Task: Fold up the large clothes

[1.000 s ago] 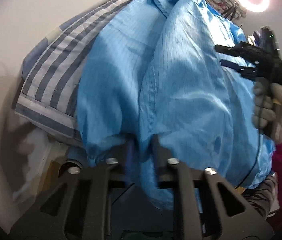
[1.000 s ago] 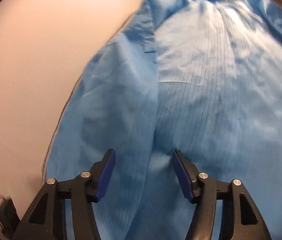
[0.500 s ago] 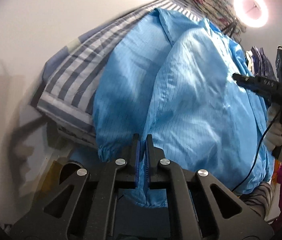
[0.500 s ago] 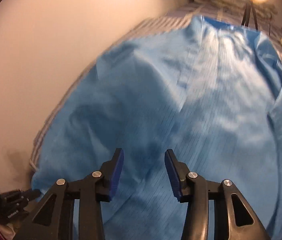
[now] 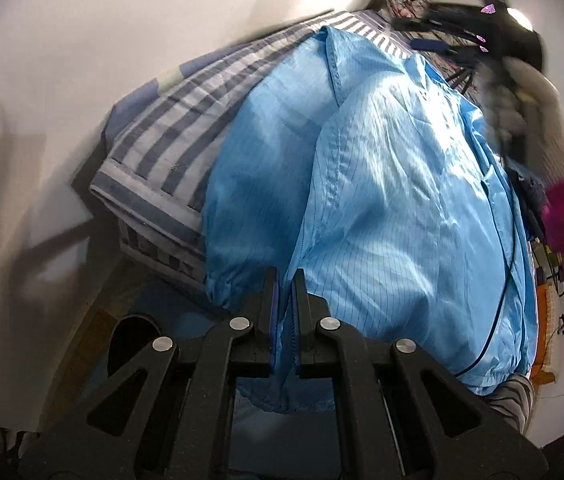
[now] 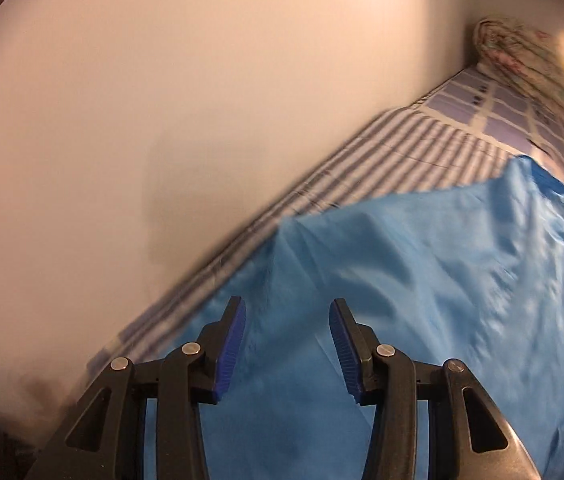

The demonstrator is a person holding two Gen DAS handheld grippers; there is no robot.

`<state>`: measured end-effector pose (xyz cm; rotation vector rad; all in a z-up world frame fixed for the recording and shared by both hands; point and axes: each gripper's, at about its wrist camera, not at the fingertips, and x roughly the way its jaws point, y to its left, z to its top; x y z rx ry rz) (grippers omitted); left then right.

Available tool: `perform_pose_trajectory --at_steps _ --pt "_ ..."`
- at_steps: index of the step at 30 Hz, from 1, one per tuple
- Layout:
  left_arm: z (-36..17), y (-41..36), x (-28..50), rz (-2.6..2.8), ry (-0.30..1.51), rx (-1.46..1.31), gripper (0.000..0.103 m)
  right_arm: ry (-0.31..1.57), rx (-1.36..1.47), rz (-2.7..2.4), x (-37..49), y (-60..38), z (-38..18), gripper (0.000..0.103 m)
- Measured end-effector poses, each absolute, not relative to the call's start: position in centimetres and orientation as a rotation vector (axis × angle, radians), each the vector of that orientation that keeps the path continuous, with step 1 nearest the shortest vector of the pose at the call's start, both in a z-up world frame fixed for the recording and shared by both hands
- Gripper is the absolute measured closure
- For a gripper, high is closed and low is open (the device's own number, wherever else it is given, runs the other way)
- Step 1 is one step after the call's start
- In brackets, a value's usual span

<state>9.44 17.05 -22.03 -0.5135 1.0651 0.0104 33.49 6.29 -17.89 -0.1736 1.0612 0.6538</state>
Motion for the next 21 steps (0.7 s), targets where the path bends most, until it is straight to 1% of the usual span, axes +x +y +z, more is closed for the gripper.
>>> perform_pose_trajectory --at_steps 9,10,11,12,13,15,21 --pt "-22.6 18.0 9.4 0.026 1.073 -0.530 0.100 1.139 -0.274 0.562 37.7 12.6 -23.9 0.057" --pt "-22.6 18.0 9.4 0.025 1.075 -0.528 0.100 1.146 -0.287 0.550 37.9 12.8 -24.3 0.061" --pt "-22.7 18.1 9.5 0.025 1.078 -0.528 0.100 1.153 -0.302 0.528 38.3 13.0 -24.9 0.067" --pt "-22.8 18.2 9.5 0.024 1.080 -0.529 0.100 1.164 -0.311 0.508 38.7 13.1 -25.3 0.083" --pt "-22.9 18.3 9.6 0.023 1.082 -0.529 0.100 1.172 -0.309 0.499 38.9 13.0 -25.7 0.093" --pt "-22.9 18.4 9.6 0.027 1.084 -0.522 0.100 1.161 -0.282 0.494 39.3 12.6 -25.5 0.102" --pt "-22.6 19.5 8.7 0.085 1.078 -0.470 0.100 1.142 -0.020 0.508 42.2 10.5 -23.3 0.103"
